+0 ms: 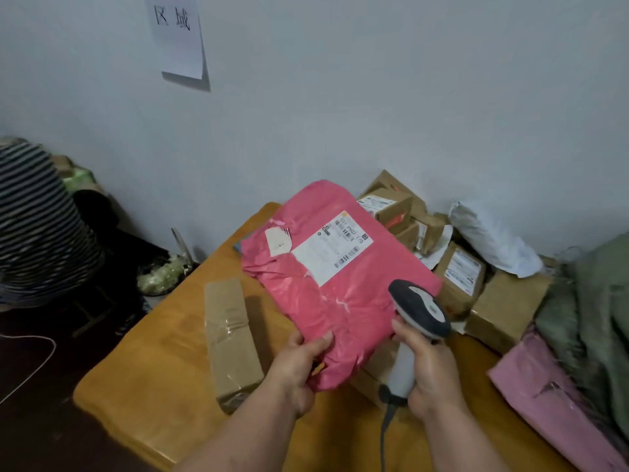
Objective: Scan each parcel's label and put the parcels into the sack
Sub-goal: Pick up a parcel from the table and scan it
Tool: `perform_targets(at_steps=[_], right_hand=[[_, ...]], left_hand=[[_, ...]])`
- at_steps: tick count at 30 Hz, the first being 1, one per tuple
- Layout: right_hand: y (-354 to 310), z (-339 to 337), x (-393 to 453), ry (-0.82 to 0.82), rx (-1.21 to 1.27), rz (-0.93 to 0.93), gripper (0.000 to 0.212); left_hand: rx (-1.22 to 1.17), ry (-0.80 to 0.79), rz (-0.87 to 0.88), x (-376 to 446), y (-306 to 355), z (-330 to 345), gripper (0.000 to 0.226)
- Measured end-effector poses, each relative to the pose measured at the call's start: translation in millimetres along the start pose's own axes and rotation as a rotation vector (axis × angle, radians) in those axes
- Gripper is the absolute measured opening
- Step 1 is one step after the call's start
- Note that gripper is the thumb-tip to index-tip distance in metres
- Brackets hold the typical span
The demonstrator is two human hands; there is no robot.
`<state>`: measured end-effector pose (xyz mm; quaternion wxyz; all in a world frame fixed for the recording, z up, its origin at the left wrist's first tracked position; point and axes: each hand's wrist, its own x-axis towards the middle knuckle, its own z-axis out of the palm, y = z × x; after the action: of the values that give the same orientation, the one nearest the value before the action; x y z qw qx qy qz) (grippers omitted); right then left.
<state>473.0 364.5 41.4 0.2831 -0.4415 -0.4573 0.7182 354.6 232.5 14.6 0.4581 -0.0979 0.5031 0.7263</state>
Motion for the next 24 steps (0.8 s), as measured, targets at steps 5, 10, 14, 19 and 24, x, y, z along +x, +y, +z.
perform_targets(at_steps=[5, 10, 14, 19, 24], right_hand=[[-13, -18, -31, -0.032, -0.013, -0.041, 0.063], [-19, -45, -71, -0.098, -0.042, -0.063, 0.036], [-23, -66, -99, -0.137, -0.069, -0.123, 0.025], [-32, -84, -127, -0.158, -0.053, -0.140, 0.024], [-44, -98, -140, -0.133, -0.049, -0.202, 0.016]], left_hand=[[0.112, 0.039, 0.199, -41, 2, 7, 0.036], [0.145, 0.099, 0.293, -87, -19, 6, 0.036], [0.199, 0.117, 0.342, -118, -39, 4, 0.037], [0.215, 0.111, 0.345, -137, -54, 4, 0.033], [0.243, 0.065, 0.338, -136, -62, 9, 0.032]])
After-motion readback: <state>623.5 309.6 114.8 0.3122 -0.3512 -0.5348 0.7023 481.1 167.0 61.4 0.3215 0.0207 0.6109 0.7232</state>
